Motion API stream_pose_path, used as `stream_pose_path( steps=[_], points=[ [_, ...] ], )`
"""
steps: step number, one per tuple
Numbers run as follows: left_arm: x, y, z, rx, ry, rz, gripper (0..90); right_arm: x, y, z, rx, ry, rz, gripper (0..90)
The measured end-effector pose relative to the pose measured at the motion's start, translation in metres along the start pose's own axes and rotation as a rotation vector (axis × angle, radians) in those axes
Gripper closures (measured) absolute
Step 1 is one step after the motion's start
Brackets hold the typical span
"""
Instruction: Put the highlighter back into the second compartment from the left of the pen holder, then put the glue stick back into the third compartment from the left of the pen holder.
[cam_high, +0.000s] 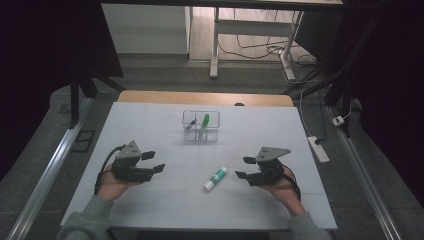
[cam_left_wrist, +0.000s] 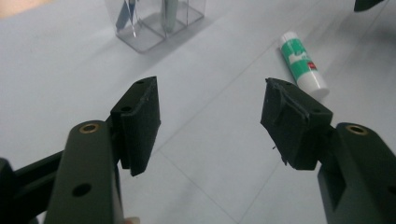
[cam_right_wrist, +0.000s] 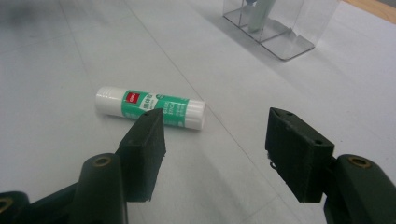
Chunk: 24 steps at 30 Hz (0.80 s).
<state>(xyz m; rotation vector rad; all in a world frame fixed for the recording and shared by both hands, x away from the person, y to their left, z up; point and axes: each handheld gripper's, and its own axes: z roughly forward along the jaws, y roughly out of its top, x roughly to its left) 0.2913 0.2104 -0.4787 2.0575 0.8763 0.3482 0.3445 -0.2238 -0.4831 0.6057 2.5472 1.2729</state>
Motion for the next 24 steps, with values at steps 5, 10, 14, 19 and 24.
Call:
stream_pose_path(
  steps=[5,10,14,19,24],
  points=[
    [0.003,-0.008,-0.002,0.003,0.013,-0.018,35.7,-0.001,0.003,0.002,0.022,0.019,-0.017,37.0],
    [0.005,-0.014,-0.001,0.019,0.022,-0.027,35.3,0.0,0.007,0.004,0.04,0.035,-0.037,36.6],
    [0.004,-0.016,0.002,0.042,0.024,-0.015,34.0,0.0,0.009,0.004,0.057,0.047,-0.052,36.1],
    [0.004,-0.017,0.004,0.063,0.026,-0.003,33.0,0.001,0.012,0.005,0.089,0.072,-0.081,34.8],
    [0.004,-0.023,0.006,0.086,0.028,0.001,32.6,0.0,0.017,0.009,0.115,0.095,-0.107,32.6]
  ],
)
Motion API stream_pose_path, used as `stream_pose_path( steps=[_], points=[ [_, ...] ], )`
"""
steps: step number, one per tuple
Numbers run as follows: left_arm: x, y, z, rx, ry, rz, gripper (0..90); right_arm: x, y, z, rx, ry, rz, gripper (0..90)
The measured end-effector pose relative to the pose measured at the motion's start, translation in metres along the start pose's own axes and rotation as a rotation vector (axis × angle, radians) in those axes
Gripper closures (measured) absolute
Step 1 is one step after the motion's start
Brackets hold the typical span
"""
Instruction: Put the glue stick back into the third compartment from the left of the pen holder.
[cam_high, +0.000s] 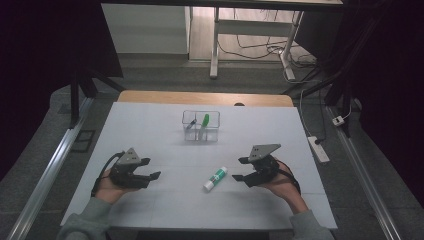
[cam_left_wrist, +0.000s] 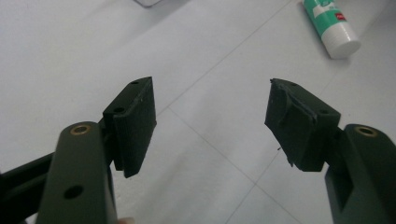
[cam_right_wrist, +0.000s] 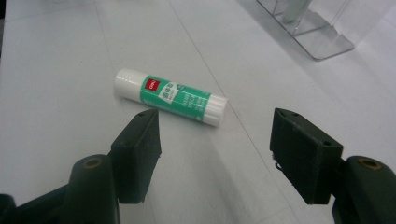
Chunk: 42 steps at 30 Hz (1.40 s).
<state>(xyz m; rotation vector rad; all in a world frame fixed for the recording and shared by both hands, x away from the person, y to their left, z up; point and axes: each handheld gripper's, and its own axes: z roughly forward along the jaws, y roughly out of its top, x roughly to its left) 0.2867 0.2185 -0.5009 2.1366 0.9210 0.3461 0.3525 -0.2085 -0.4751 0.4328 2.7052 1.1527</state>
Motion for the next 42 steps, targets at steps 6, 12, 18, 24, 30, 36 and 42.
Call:
stream_pose_path(
  steps=[6,12,18,24,30,36,42],
  points=[
    [0.002,-0.006,0.001,0.018,0.0,-0.001,32.1,0.0,0.012,0.007,0.035,0.045,-0.063,30.5],
    [0.002,-0.008,0.002,0.026,-0.002,0.002,31.6,0.001,0.023,0.016,0.074,0.092,-0.127,29.6],
    [0.001,-0.009,0.004,0.039,-0.007,0.005,31.4,0.006,0.036,0.029,0.112,0.137,-0.205,29.3],
    [0.003,-0.01,0.004,0.039,-0.009,0.0,31.4,0.013,0.048,0.047,0.175,0.184,-0.272,29.1],
    [0.004,-0.012,0.003,0.04,-0.006,-0.007,31.4,0.019,0.053,0.065,0.236,0.212,-0.332,28.1],
    [0.003,-0.013,0.004,0.046,-0.009,-0.007,30.9,0.026,0.056,0.08,0.296,0.234,-0.388,27.5],
    [0.004,-0.014,0.005,0.051,-0.01,-0.008,30.7,0.03,0.057,0.09,0.338,0.26,-0.426,30.6]
  ],
)
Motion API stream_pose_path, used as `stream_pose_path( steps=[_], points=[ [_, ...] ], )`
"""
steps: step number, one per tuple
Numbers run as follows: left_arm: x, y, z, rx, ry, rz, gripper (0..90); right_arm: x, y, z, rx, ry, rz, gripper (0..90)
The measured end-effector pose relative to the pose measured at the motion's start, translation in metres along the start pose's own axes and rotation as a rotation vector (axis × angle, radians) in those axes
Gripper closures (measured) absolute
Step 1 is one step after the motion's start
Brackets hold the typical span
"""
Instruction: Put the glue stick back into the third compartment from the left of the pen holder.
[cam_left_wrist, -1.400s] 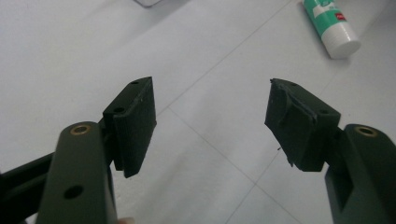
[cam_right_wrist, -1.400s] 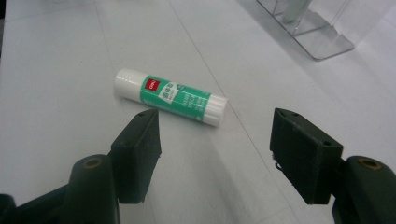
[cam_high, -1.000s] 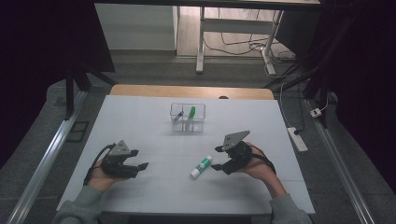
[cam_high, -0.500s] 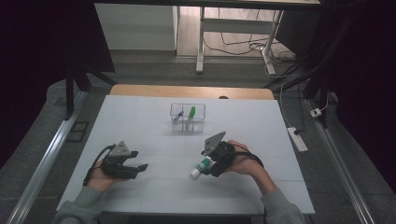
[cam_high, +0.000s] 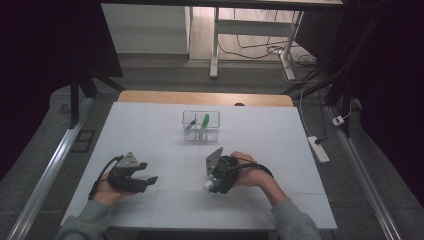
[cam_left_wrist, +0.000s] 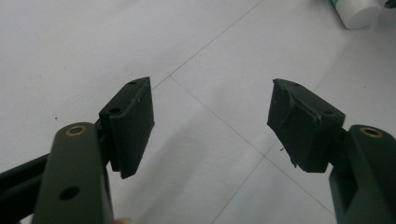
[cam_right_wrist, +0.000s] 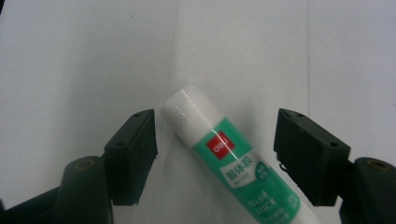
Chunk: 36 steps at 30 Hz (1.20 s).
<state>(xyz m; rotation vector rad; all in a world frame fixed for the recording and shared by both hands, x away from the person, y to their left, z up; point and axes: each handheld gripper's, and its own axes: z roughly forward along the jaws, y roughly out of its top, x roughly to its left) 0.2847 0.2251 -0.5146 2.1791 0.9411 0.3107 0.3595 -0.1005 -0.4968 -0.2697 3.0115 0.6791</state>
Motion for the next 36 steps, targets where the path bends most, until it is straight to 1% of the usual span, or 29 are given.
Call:
stream_pose_path(
  steps=[1,3,4,7,14,18,20,21,24,27,29,30,32,33,36],
  points=[
    [0.0,0.0,0.0,0.001,-0.001,0.0,30.7,0.001,0.0,0.002,-0.002,0.004,0.004,31.6],
    [0.0,0.0,0.0,0.001,-0.001,0.0,30.7,0.001,0.001,0.004,0.019,0.01,-0.015,33.9],
    [0.0,0.0,0.0,0.002,-0.002,0.0,30.6,0.001,0.001,0.006,0.015,0.01,-0.018,35.2],
    [0.0,-0.001,0.0,0.003,-0.002,0.001,30.5,0.002,0.002,0.008,0.033,0.006,-0.035,38.1],
    [0.001,-0.001,0.0,0.005,-0.004,0.002,30.4,0.005,0.003,0.01,0.039,-0.004,-0.066,43.8],
    [0.0,-0.001,0.001,0.007,-0.005,0.006,30.4,0.007,0.003,0.01,0.037,-0.006,-0.076,52.5],
    [0.0,-0.001,0.001,0.009,-0.005,0.008,30.4,0.006,0.002,0.009,0.04,-0.01,-0.077,62.2],
    [0.0,-0.001,0.001,0.01,-0.006,0.008,30.4,0.006,0.002,0.008,0.045,-0.012,-0.077,64.0],
    [0.001,-0.002,0.001,0.011,-0.006,0.007,30.4,0.006,0.0,0.008,0.032,-0.009,-0.065,64.3],
    [0.001,-0.002,0.001,0.011,-0.005,0.007,30.4,0.005,0.0,0.008,0.038,-0.015,-0.057,64.6],
    [0.002,-0.002,0.0,0.011,-0.004,0.007,30.3,0.004,0.0,0.007,0.031,-0.019,-0.042,64.5],
    [0.002,-0.002,0.0,0.011,-0.004,0.007,30.4,0.003,-0.001,0.005,0.028,-0.022,-0.028,64.6],
    [0.002,-0.002,0.0,0.01,-0.004,0.006,30.3,0.002,-0.001,0.003,0.019,-0.043,-0.002,64.6],
    [0.002,-0.002,0.0,0.009,-0.003,0.004,30.3,0.002,-0.002,0.001,0.012,-0.051,0.006,64.5],
    [0.002,-0.003,0.0,0.007,-0.003,0.003,30.3,-0.001,-0.004,-0.006,-0.021,-0.078,0.055,64.6]
  ],
)
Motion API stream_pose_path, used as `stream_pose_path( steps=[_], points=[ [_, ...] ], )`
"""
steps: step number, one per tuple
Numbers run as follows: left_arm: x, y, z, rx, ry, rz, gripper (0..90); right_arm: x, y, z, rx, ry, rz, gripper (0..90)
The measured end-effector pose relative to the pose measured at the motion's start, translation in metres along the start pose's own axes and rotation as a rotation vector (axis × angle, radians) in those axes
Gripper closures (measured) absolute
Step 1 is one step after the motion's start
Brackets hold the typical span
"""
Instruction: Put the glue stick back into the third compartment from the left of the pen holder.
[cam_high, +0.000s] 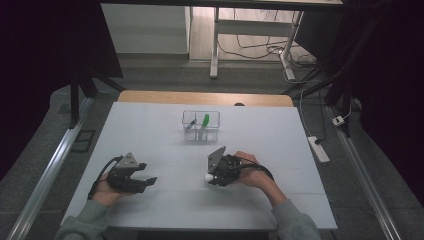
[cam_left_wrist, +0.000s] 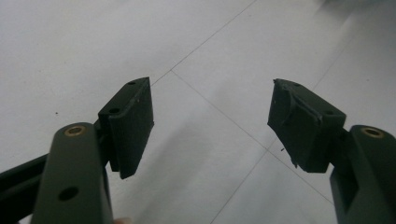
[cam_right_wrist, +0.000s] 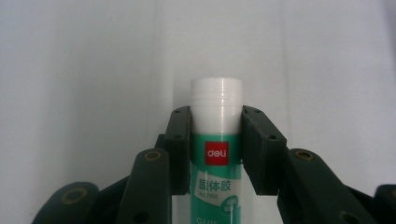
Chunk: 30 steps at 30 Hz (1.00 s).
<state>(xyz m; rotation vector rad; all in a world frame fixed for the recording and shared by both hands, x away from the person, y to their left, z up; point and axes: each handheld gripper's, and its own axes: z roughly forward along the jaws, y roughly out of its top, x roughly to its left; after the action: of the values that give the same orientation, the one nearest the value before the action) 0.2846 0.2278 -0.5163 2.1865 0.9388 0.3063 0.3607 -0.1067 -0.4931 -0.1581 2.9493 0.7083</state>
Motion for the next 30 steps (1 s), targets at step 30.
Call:
stream_pose_path(
  steps=[30],
  points=[
    [0.004,0.001,0.002,-0.023,0.003,-0.015,29.5,-0.015,-0.021,-0.045,-0.292,-0.18,0.287,64.6]
  ],
)
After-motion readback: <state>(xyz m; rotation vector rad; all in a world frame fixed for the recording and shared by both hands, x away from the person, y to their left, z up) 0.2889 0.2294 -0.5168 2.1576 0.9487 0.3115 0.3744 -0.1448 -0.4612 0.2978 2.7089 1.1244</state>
